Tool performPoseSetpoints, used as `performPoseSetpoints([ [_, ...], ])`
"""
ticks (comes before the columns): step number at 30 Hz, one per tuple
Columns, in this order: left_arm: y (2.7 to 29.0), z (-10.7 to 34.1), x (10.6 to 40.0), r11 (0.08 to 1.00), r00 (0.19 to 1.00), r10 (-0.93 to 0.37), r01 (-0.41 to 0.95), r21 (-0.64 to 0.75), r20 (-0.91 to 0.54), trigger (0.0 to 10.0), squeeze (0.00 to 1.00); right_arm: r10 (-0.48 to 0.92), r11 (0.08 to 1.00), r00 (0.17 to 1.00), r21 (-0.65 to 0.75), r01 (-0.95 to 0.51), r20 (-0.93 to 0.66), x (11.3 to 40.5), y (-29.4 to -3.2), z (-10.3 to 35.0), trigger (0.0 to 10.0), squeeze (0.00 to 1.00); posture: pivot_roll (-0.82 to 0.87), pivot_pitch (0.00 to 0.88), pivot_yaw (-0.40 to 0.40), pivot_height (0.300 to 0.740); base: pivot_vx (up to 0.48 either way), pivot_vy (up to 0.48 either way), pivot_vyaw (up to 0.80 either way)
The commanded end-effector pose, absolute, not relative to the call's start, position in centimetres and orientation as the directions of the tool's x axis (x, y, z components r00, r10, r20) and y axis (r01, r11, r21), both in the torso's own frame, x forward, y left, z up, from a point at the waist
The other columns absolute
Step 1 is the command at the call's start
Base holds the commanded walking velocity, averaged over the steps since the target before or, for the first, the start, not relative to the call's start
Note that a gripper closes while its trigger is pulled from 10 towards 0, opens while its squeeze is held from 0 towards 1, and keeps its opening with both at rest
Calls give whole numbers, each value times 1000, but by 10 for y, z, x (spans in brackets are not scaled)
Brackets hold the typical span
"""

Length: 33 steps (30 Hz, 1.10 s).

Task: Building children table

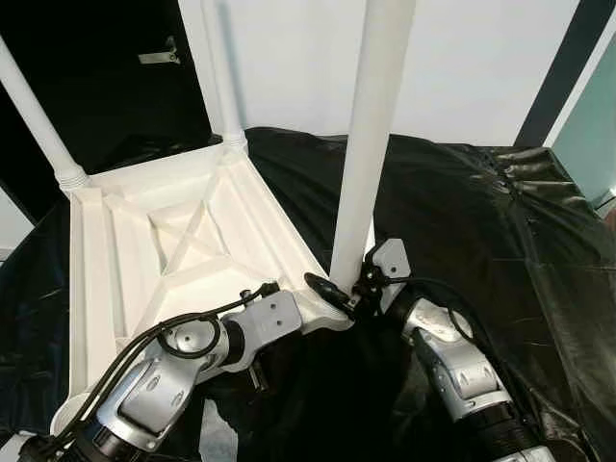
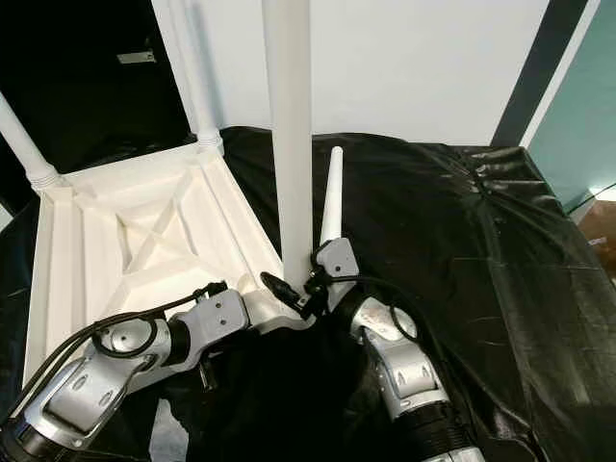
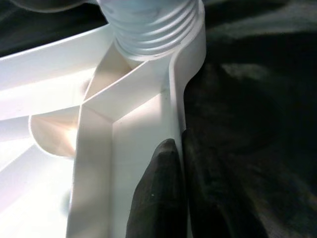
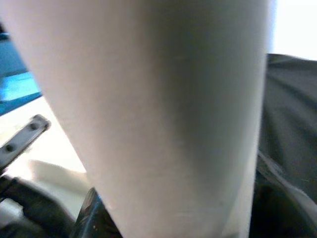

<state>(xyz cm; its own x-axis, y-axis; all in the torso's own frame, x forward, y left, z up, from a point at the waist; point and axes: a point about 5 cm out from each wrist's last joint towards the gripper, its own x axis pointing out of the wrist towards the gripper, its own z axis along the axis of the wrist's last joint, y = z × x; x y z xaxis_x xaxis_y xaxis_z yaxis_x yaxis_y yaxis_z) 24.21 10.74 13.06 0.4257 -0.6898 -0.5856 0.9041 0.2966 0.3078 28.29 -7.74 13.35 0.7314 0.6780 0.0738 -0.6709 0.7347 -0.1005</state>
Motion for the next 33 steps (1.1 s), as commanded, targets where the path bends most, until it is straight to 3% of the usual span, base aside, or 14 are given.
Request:
performPoseSetpoints([
  [1, 89, 129, 229, 200, 315, -755, 946, 255, -575, 0, 0, 544, 838, 838, -70, -541, 44, 288, -81, 130, 10000, 0, 34, 0, 6, 740, 0, 0, 0],
  [5, 89, 129, 229, 199, 314, -756, 946, 256, -575, 0, 0, 498, 867, 866, -61, -495, 47, 288, -79, 130, 10000, 0, 33, 0, 6, 740, 0, 0, 0],
  [10, 87, 128, 227, 184, 301, -758, 950, 253, -579, 0, 0, 321, 947, 947, 7, -321, 2, 282, -75, 123, 10000, 0, 31, 0, 11, 740, 0, 0, 0],
  [25, 87, 127, 228, 177, 298, -756, 950, 257, -582, 0, 0, 208, 977, 975, 54, -204, -83, 283, -77, 119, 10000, 0, 27, 0, 10, 740, 0, 0, 0],
  [33, 86, 126, 227, 173, 292, -759, 952, 253, -582, 0, 0, 196, 971, 974, 162, -177, -111, 282, -80, 117, 10000, 0, 28, 0, 1, 740, 0, 0, 0],
])
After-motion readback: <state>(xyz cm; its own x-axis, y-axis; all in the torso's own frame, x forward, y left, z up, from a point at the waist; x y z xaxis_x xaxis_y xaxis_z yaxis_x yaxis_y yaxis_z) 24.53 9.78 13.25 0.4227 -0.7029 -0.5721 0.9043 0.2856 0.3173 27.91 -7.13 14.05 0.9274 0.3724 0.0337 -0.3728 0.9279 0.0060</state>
